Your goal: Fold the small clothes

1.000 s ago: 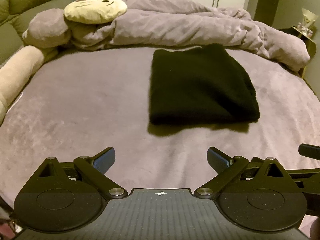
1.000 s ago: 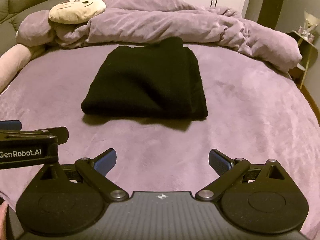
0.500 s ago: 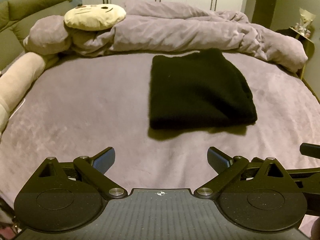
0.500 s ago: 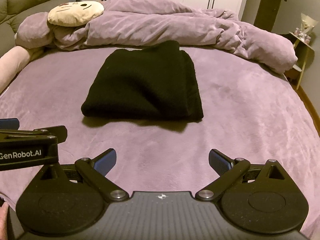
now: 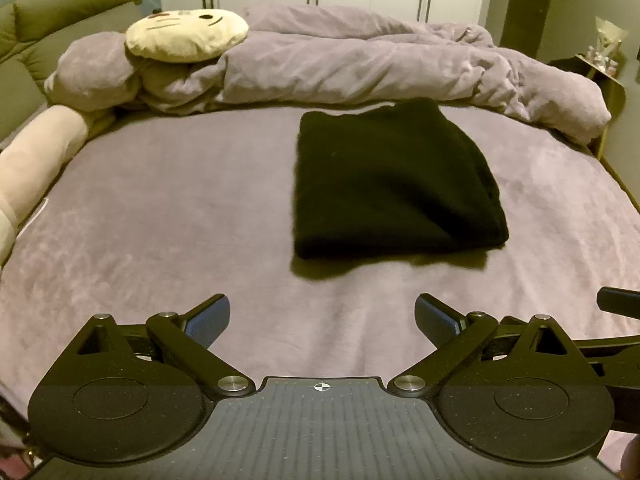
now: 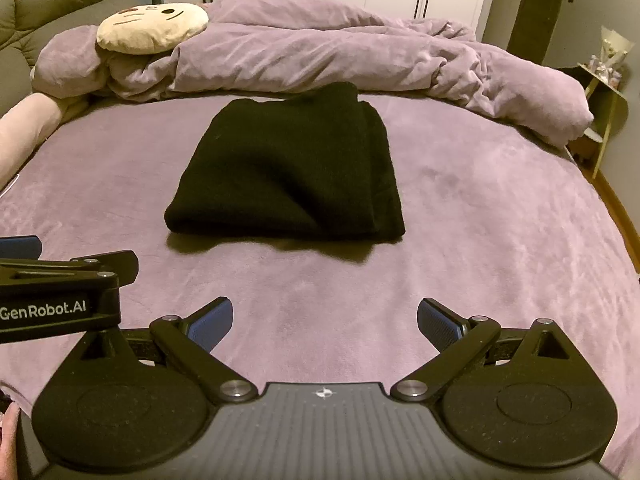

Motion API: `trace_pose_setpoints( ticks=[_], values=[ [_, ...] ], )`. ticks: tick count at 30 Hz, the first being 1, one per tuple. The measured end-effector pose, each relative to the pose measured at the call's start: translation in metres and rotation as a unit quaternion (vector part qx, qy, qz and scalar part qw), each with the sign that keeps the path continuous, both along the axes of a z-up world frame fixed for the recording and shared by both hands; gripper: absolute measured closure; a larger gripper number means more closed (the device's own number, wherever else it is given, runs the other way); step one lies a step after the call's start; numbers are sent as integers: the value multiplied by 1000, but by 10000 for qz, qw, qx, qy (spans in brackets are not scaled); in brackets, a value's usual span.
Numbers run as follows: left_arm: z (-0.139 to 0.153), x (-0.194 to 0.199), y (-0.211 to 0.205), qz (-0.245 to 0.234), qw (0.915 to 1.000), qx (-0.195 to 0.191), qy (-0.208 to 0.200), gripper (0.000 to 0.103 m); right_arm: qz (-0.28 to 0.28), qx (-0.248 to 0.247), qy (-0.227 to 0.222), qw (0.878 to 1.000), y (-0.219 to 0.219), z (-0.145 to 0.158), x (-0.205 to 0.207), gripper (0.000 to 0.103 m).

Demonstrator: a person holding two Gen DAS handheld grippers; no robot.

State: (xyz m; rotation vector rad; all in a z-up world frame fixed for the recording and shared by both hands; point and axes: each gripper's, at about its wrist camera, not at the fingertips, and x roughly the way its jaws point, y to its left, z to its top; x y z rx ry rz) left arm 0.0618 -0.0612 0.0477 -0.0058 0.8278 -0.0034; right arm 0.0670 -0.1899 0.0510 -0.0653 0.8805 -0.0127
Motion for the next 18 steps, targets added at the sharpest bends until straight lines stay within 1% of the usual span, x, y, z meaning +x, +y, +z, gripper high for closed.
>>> trace_pose_setpoints(
  ticks=[18],
  values=[
    [-6, 5, -4, -14, 10000, -55, 74, 1, -84, 57, 121, 9999, 2, -7, 4, 4]
  ],
)
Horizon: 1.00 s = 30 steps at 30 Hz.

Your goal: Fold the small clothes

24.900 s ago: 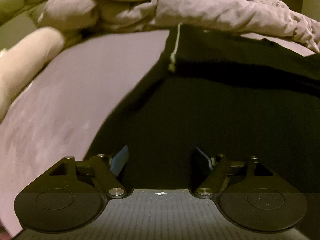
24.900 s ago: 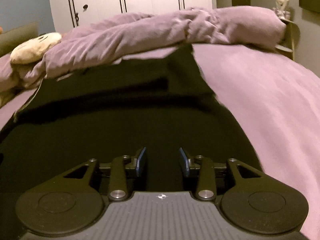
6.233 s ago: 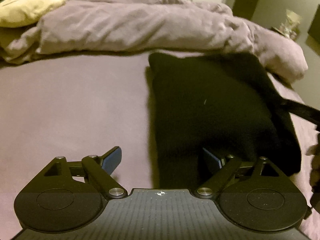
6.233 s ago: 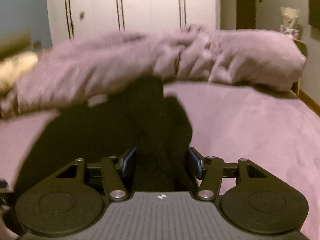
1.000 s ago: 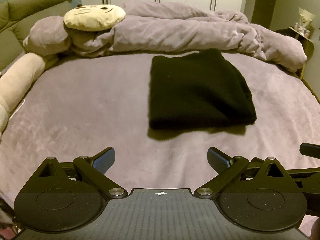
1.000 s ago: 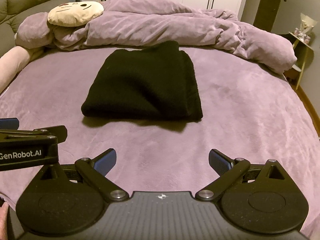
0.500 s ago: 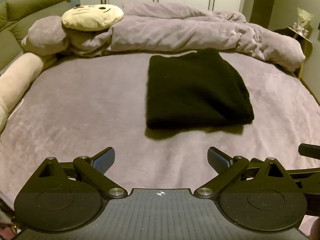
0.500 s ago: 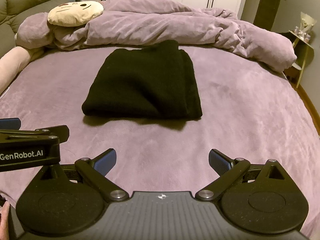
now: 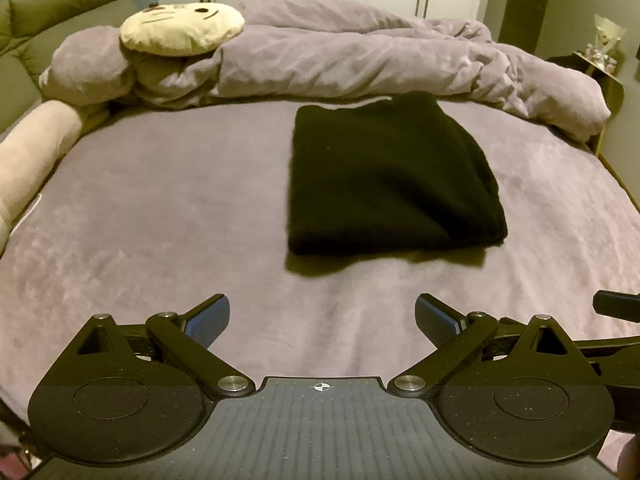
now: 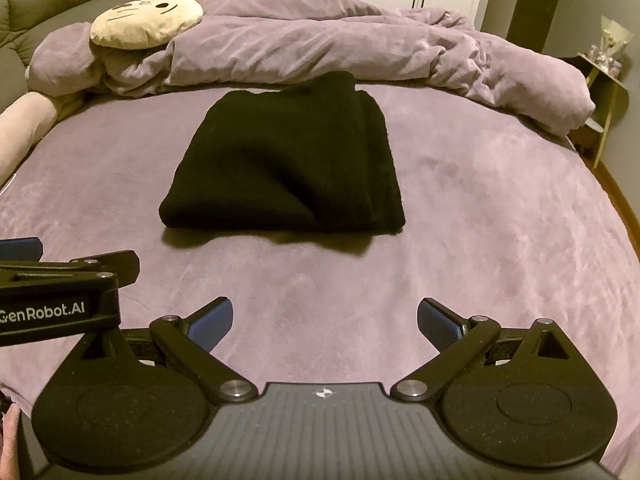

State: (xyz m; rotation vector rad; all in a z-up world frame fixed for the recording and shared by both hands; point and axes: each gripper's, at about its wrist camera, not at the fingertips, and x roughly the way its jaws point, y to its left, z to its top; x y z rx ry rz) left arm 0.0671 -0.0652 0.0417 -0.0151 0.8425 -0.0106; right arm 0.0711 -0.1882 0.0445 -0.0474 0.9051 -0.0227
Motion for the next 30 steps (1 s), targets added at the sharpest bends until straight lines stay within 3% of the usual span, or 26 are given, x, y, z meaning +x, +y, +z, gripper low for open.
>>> trace_pose_setpoints(
  ticks=[30],
  values=[
    [0, -3, 0, 57, 10000, -24, -24, 0, -82, 164, -22, 9998, -6, 0, -4, 4]
  ],
)
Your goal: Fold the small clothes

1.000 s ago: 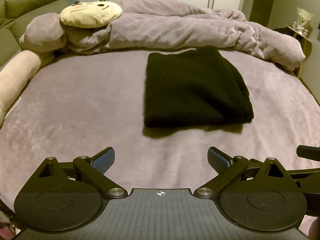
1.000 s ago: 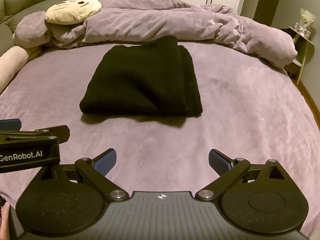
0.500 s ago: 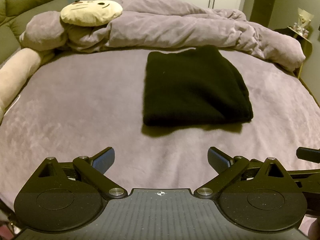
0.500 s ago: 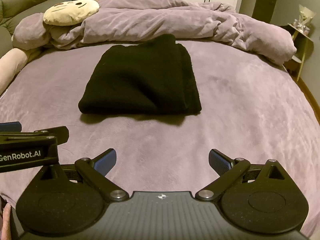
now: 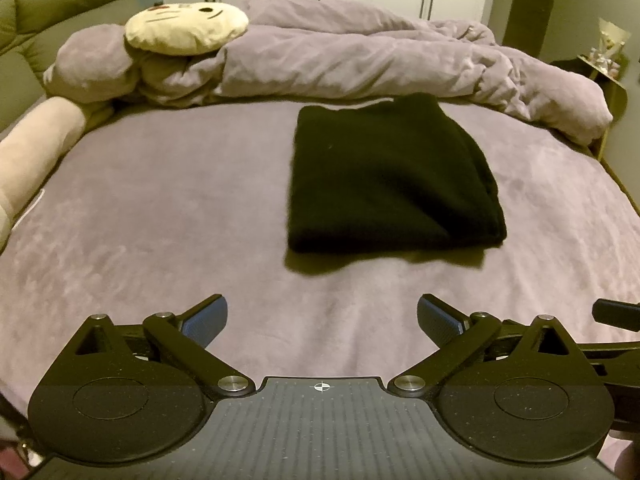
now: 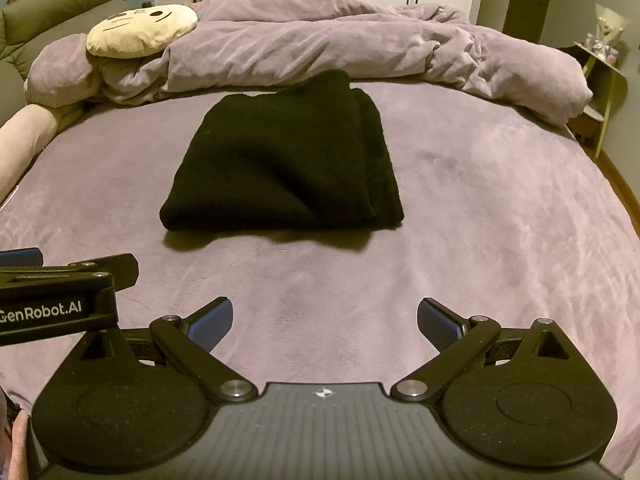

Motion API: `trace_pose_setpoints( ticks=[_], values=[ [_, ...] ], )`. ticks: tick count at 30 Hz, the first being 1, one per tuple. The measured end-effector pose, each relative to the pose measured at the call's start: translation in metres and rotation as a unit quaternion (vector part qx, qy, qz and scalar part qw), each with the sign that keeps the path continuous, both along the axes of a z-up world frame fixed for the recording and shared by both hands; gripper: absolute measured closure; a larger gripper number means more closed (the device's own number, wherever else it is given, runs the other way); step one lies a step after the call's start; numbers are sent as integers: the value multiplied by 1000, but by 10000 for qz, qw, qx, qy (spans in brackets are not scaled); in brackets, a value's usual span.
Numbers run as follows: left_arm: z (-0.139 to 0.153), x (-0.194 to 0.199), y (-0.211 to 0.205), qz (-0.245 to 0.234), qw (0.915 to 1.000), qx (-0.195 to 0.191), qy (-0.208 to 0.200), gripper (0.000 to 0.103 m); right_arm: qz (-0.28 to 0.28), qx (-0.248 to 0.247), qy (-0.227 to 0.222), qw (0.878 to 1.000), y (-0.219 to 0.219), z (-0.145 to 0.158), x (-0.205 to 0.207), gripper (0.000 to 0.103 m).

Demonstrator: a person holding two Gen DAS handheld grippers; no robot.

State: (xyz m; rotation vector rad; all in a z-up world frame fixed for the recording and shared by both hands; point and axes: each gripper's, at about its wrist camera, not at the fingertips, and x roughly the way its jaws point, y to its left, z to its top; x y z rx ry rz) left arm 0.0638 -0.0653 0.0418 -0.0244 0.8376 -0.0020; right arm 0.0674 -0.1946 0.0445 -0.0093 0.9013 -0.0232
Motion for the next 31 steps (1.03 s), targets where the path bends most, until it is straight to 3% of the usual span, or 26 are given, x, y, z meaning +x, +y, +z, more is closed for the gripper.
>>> trace_pose_setpoints(
  ticks=[15, 24, 31],
  values=[
    [0, -2, -1, 81, 9999, 98, -57, 0, -61, -5, -29, 10000, 1, 3, -3, 4],
    [-3, 0, 3, 191, 9997, -132, 73, 0, -77, 45, -40, 10000, 0, 3, -5, 4],
    [-2, -5, -2, 156, 9996, 135, -181, 0, -75, 25, -14, 10000, -1, 1, -4, 4]
  ],
)
